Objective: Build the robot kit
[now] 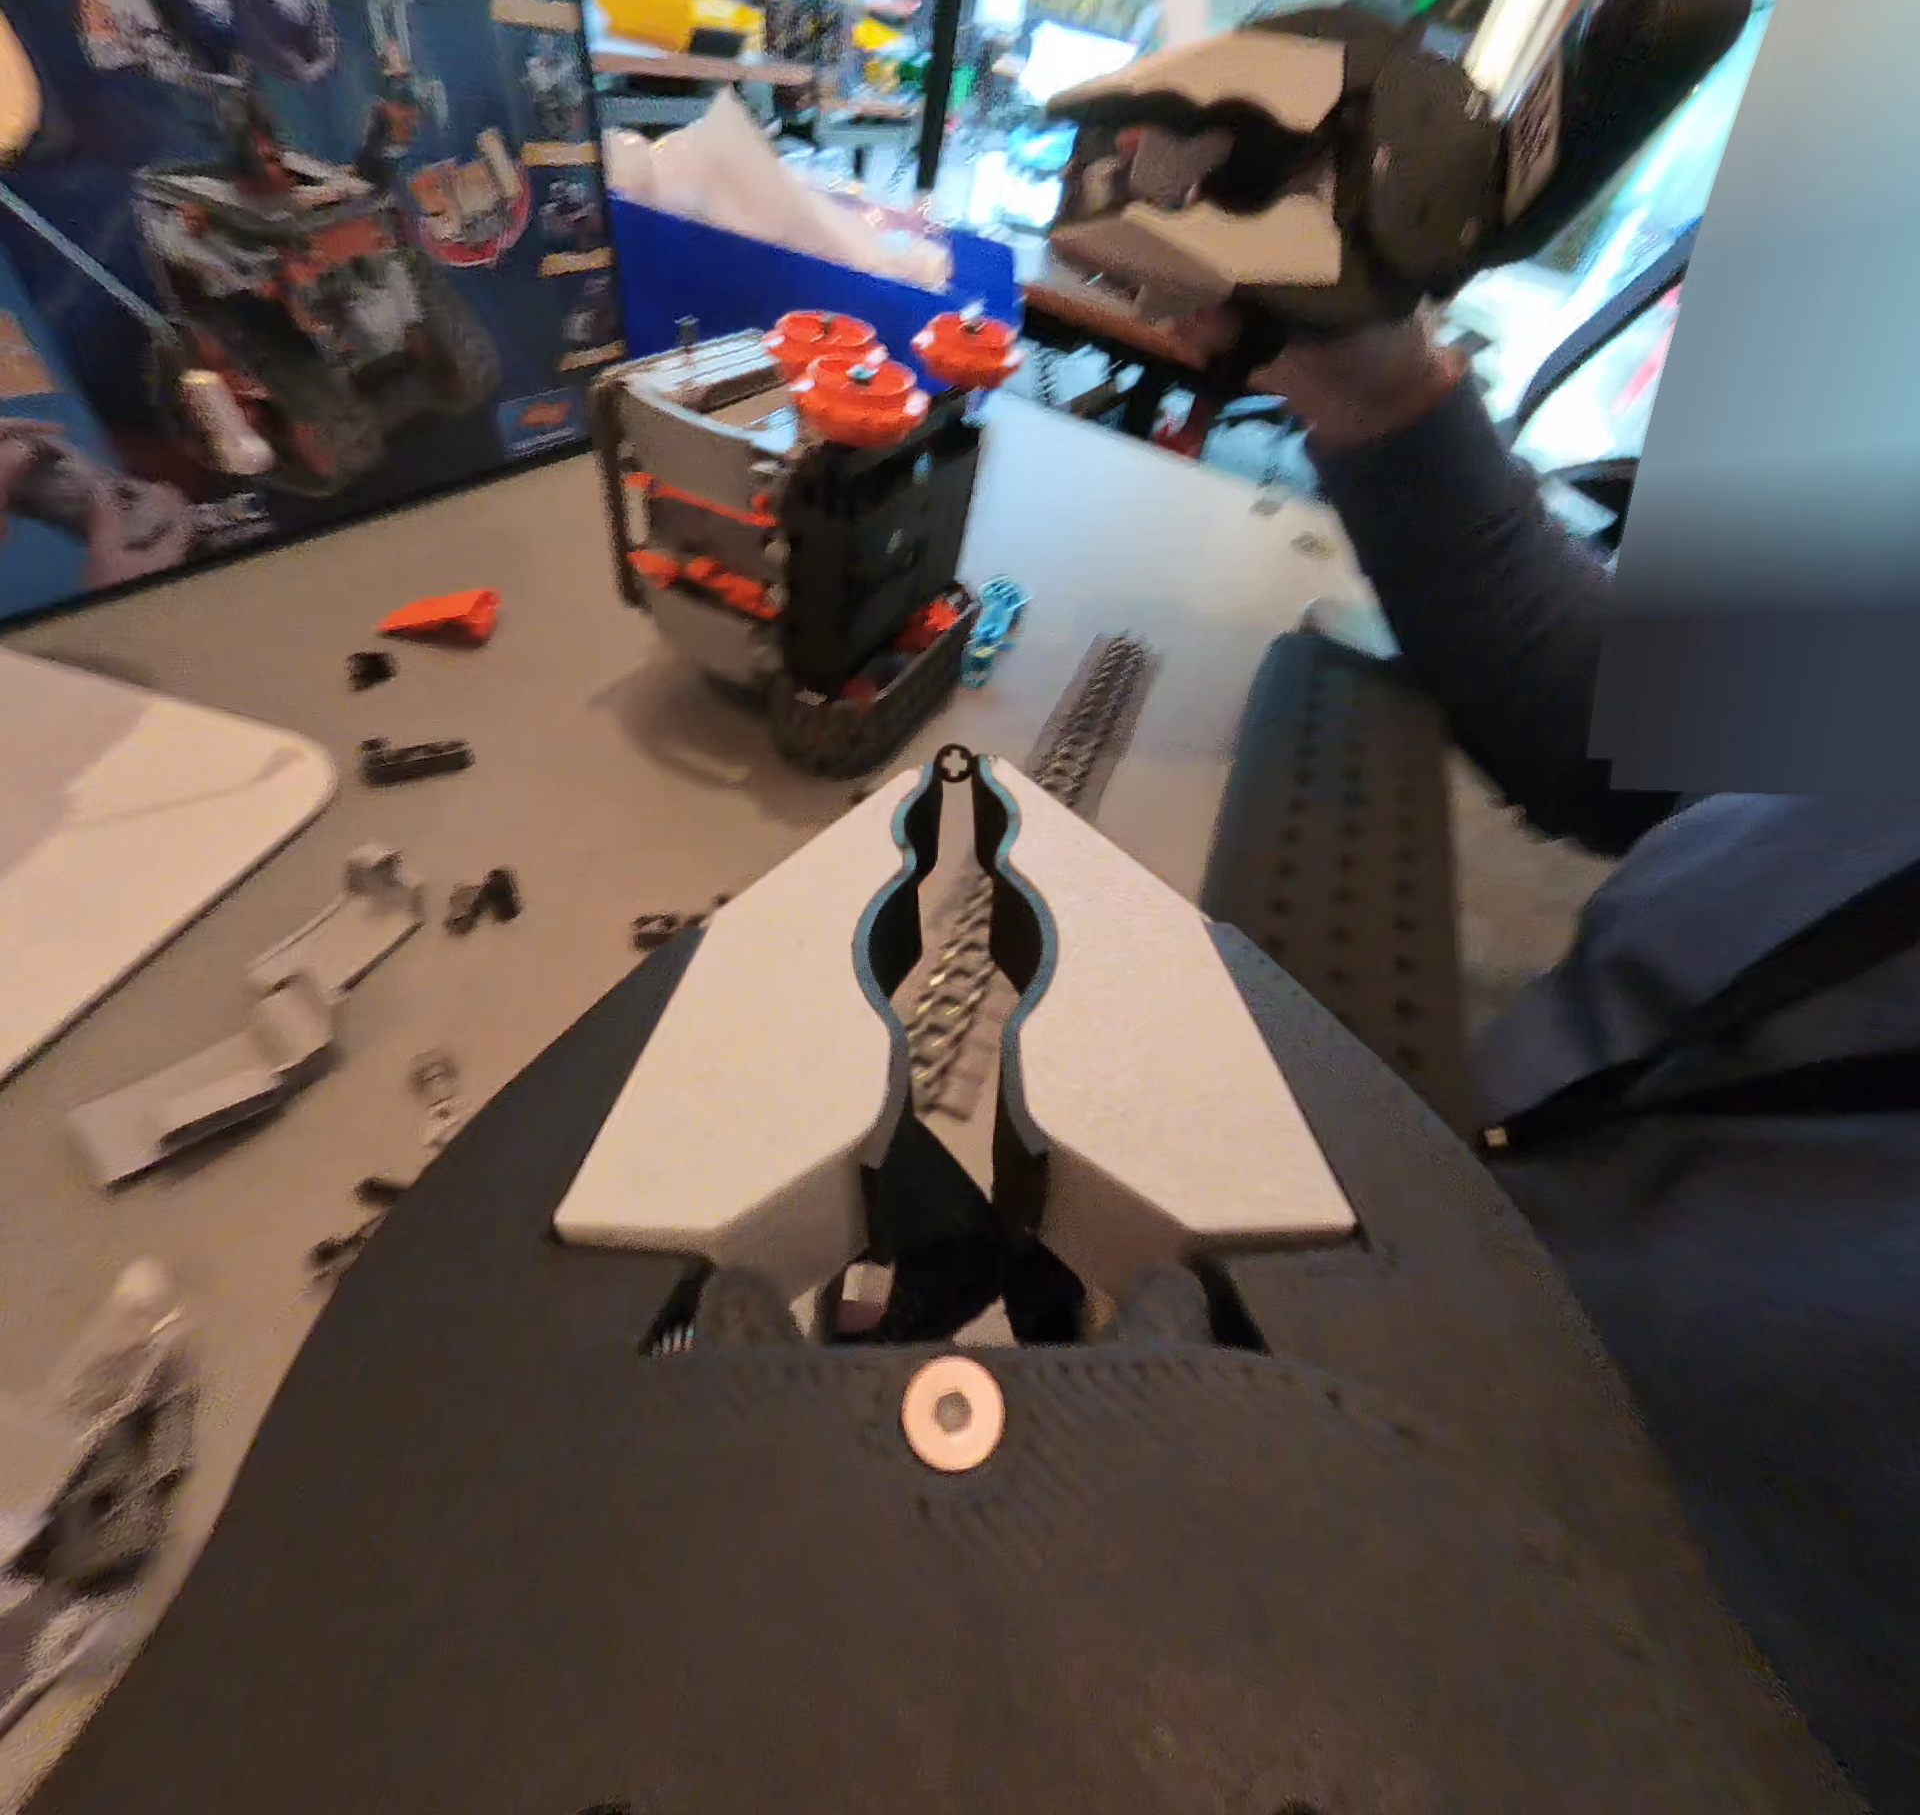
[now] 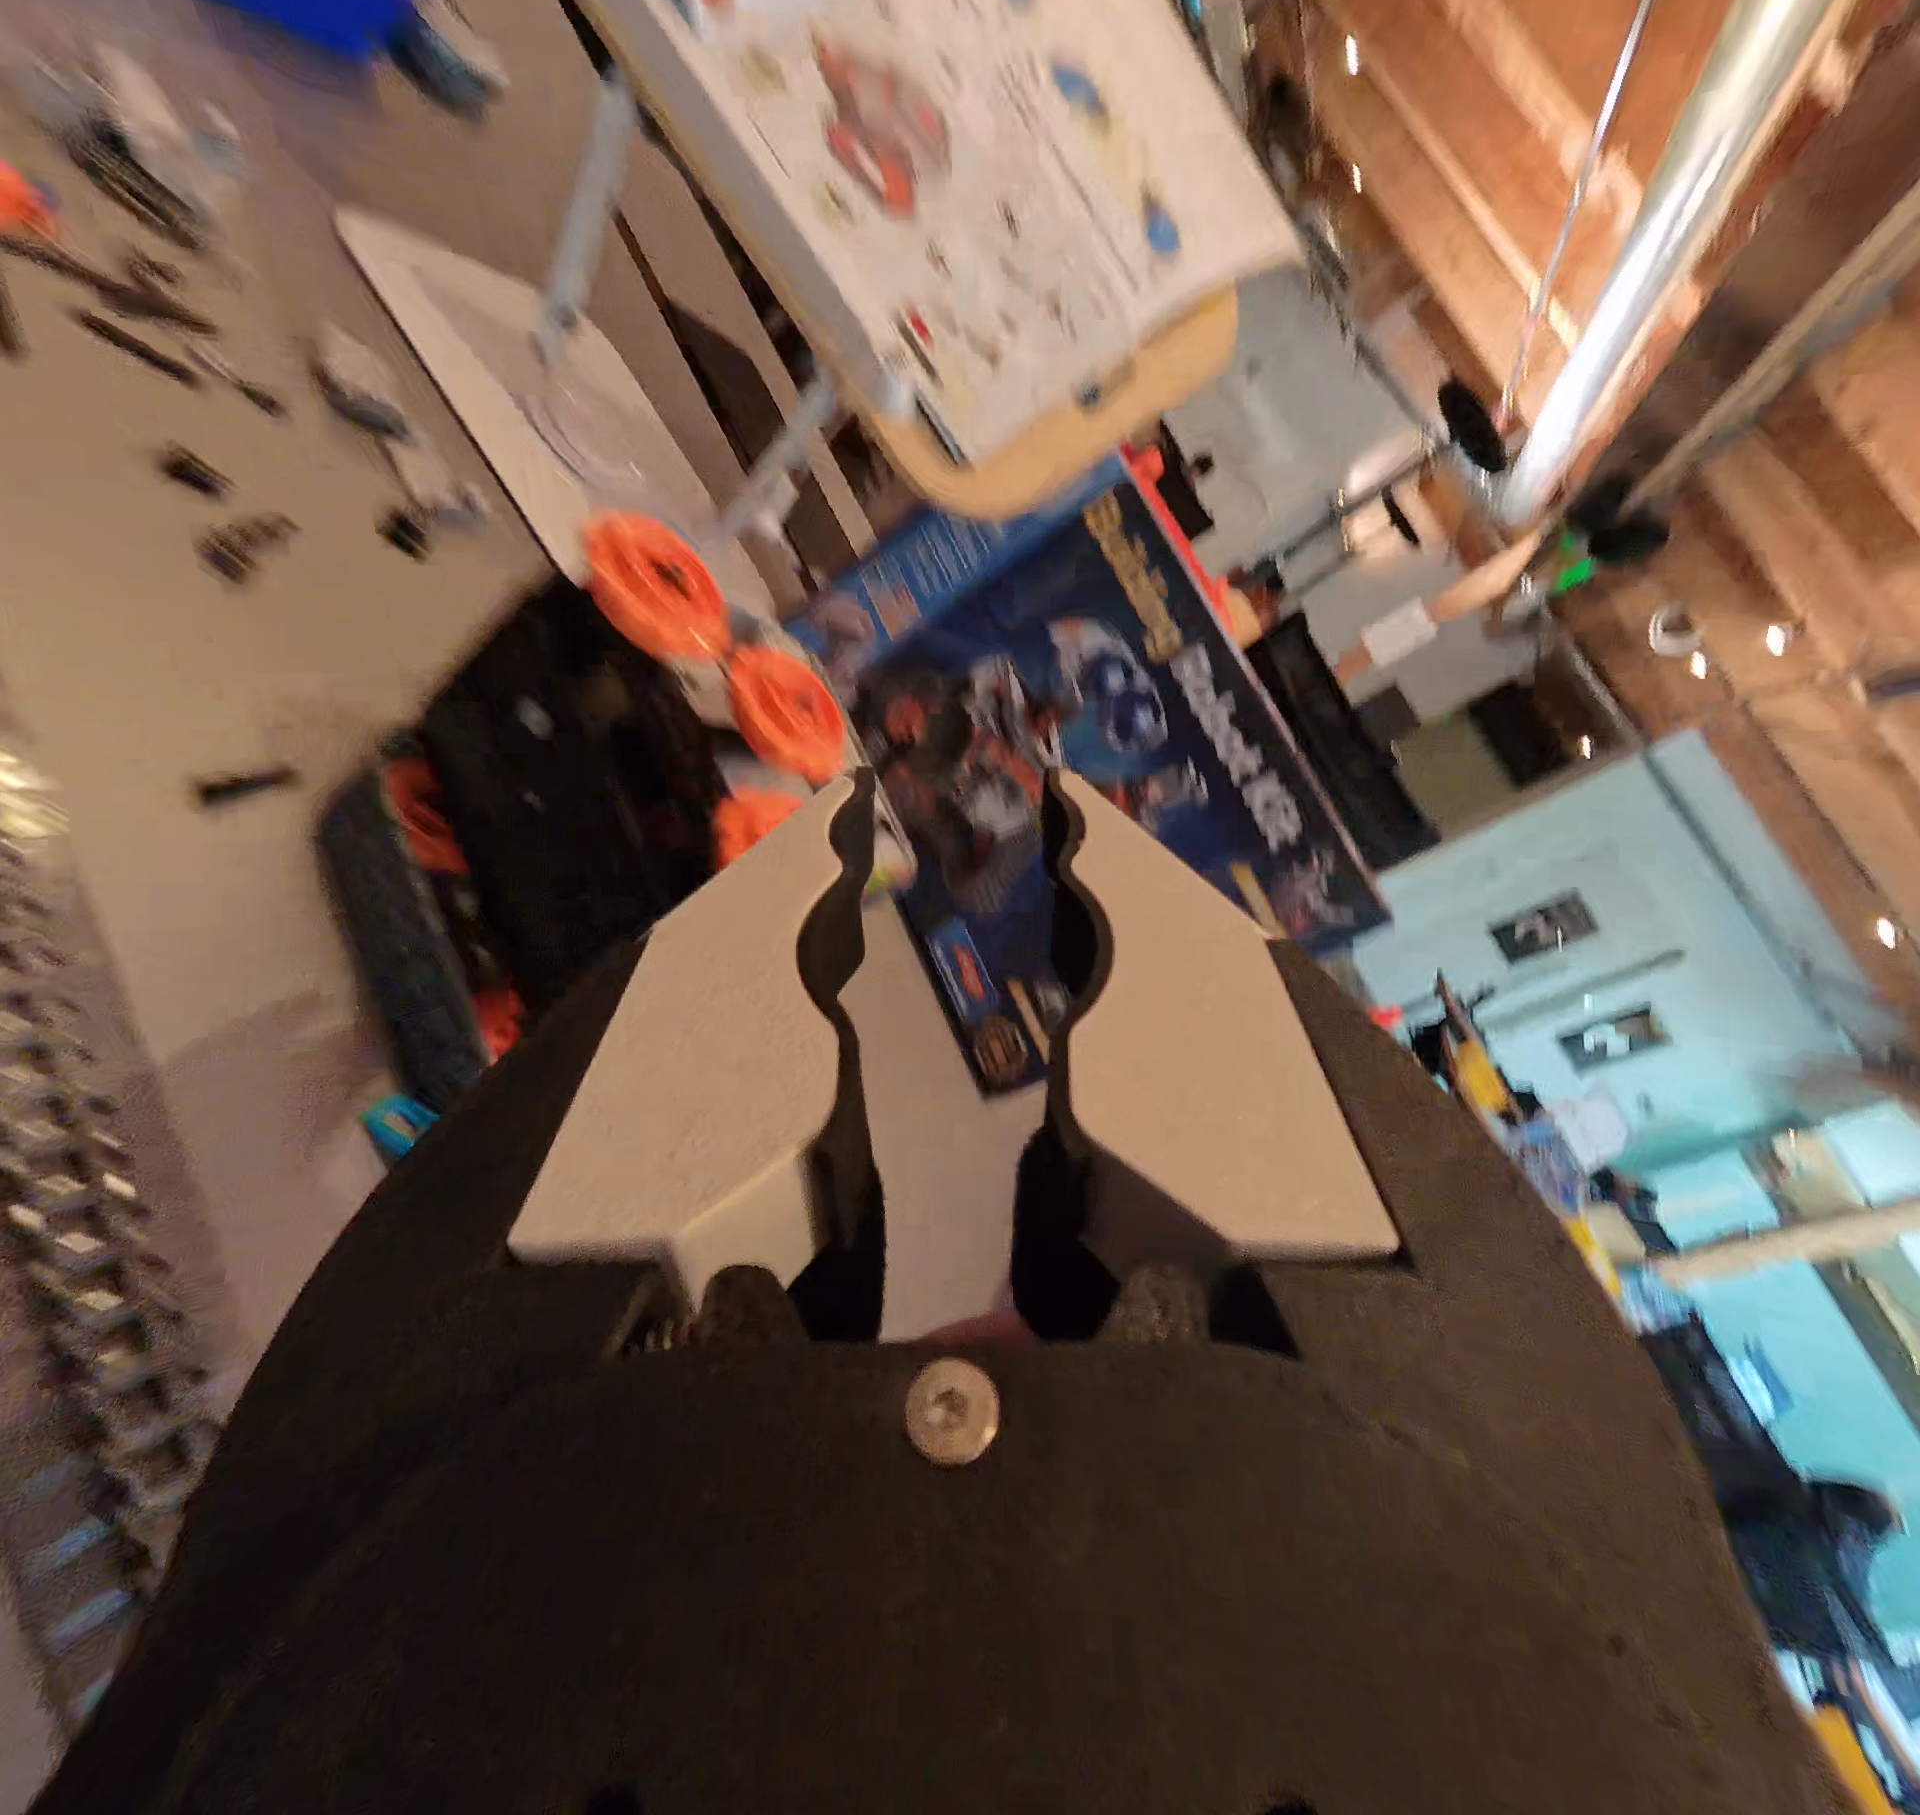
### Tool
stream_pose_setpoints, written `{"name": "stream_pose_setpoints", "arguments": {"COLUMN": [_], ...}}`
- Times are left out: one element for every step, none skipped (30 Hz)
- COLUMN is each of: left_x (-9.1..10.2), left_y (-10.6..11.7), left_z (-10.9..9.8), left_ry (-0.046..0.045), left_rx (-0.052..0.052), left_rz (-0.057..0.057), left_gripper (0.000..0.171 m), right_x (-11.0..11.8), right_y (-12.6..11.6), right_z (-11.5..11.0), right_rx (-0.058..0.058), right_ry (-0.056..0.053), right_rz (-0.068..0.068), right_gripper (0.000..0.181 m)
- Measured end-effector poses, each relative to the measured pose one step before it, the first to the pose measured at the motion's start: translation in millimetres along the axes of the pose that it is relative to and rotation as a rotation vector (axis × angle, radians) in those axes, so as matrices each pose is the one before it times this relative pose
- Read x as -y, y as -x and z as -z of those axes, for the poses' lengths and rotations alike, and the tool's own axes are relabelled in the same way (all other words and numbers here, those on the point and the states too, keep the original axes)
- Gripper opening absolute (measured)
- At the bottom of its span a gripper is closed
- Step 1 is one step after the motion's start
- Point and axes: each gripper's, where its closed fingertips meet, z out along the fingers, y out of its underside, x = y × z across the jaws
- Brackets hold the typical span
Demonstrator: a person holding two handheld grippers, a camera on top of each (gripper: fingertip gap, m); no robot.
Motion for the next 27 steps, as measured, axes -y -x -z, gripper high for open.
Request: {"name": "stream_pose_setpoints", "arguments": {"left_x": [3.03,4.43,4.33,3.65,5.08,5.69,3.32,2.58,3.02,1.20,0.04,0.42,-1.00,-2.26,-1.76,-2.14,-1.66,-0.45,-0.42,-1.06,0.13,0.89,0.33,-0.55,-0.10,0.23,0.30], "left_y": [-5.80,-1.35,-1.95,-5.12,-3.24,-2.57,-4.82,-3.09,-0.37,-2.64,-3.55,-1.05,-1.18,-2.75,-1.30,-0.59,-2.35,-2.24,0.25,-0.32,-0.73,0.59,0.27,-0.65,-0.79,0.23,-0.20], "left_z": [-3.01,-2.65,-2.98,-3.31,-3.20,-3.05,-3.54,-3.71,-3.36,-3.68,-3.75,-3.70,-3.54,-3.58,-3.55,-3.33,-3.07,-2.39,-2.17,-1.89,-1.16,-0.49,-0.14,-0.10,-0.28,-0.12,-0.02], "left_ry": [-0.01612,-0.02709,-0.02666,-0.02379,-0.03597,-0.04328,-0.02905,-0.02460,-0.02988,-0.01971,-0.01561,-0.02005,-0.01097,-0.00036,-0.00225,-0.00004,-0.00099,-0.00664,-0.00592,-0.00011,-0.00713,-0.00916,-0.00449,0.00040,-0.00185,-0.00313,-0.00365], "left_rx": [-0.0483,-0.0148,-0.0197,-0.0435,-0.0302,-0.0258,-0.0435,-0.0314,-0.0110,-0.0265,-0.0340,-0.0177,-0.0183,-0.0286,-0.0173,-0.0116,-0.0225,-0.0210,-0.0058,-0.0088,-0.0107,-0.0031,-0.0030,-0.0082,-0.0083,-0.0011,-0.0038], "left_rz": [0.0312,0.0141,0.0226,0.0370,0.0361,0.0341,0.0416,0.0377,0.0246,0.0273,0.0328,0.0302,0.0256,0.0221,0.0192,0.0150,0.0139,0.0151,0.0121,0.0068,0.0087,0.0124,0.0046,0.0017,0.0060,0.0064,0.0015], "left_gripper": [0.005,0.005,0.005,0.005,0.005,0.005,0.006,0.006,0.005,0.006,0.006,0.005,0.005,0.005,0.005,0.005,0.005,0.005,0.005,0.005,0.005,0.005,0.005,0.005,0.005,0.005,0.005], "right_x": [20.95,20.63,19.85,17.60,13.27,9.57,7.62,5.19,3.07,0.98,-0.57,-0.44,-1.02,-2.03,-1.51,-0.77,-1.23,-1.55,-0.01,1.18,0.73,0.67,0.47,0.44,0.66,0.17,0.00], "right_y": [11.07,13.74,16.01,18.10,17.42,12.89,9.59,8.07,5.76,3.51,1.79,0.27,-0.94,0.03,0.60,0.46,0.47,1.12,0.86,0.29,0.52,0.45,-0.03,0.17,-0.04,-0.18,-0.32], "right_z": [1.81,-0.23,-2.54,-4.91,-6.78,-7.73,-7.27,-6.32,-5.83,-5.06,-4.14,-2.71,-1.94,-1.87,-1.41,-0.77,-0.39,-0.07,0.64,1.07,0.88,0.84,0.70,0.53,0.49,0.31,0.20], "right_rx": [0.0195,0.0353,0.0480,0.0573,0.0503,0.0233,0.0082,0.0099,0.0063,0.0008,-0.0061,-0.0128,-0.0138,-0.0016,0.0029,-0.0004,-0.0003,0.0056,0.0049,0.0016,0.0020,-0.0026,-0.0085,-0.0079,-0.0059,-0.0042,-0.0027], "right_ry": [-0.0446,-0.0473,-0.0529,-0.0535,-0.0409,-0.0304,-0.0280,-0.0208,-0.0135,-0.0062,-0.0010,-0.0055,-0.0024,0.0051,0.0015,-0.0028,0.0025,0.0058,-0.0046,-0.0116,-0.0074,-0.0051,-0.0029,-0.0019,-0.0038,-0.0013,-0.0020], "right_rz": [0.0163,0.0023,-0.0204,-0.0345,-0.0273,-0.0126,-0.0042,-0.0032,-0.0053,0.0009,0.0169,0.0254,0.0129,0.0002,0.0018,0.0099,0.0193,0.0216,0.0113,-0.0007,-0.0022,0.0076,0.0164,0.0172,0.0123,0.0049,0.0015], "right_gripper": [0.030,0.031,0.032,0.035,0.036,0.036,0.035,0.034,0.033,0.031,0.030,0.028,0.027,0.027,0.027,0.025,0.023,0.022,0.020,0.019,0.016,0.013,0.012,0.012,0.012,0.012,0.012]}}
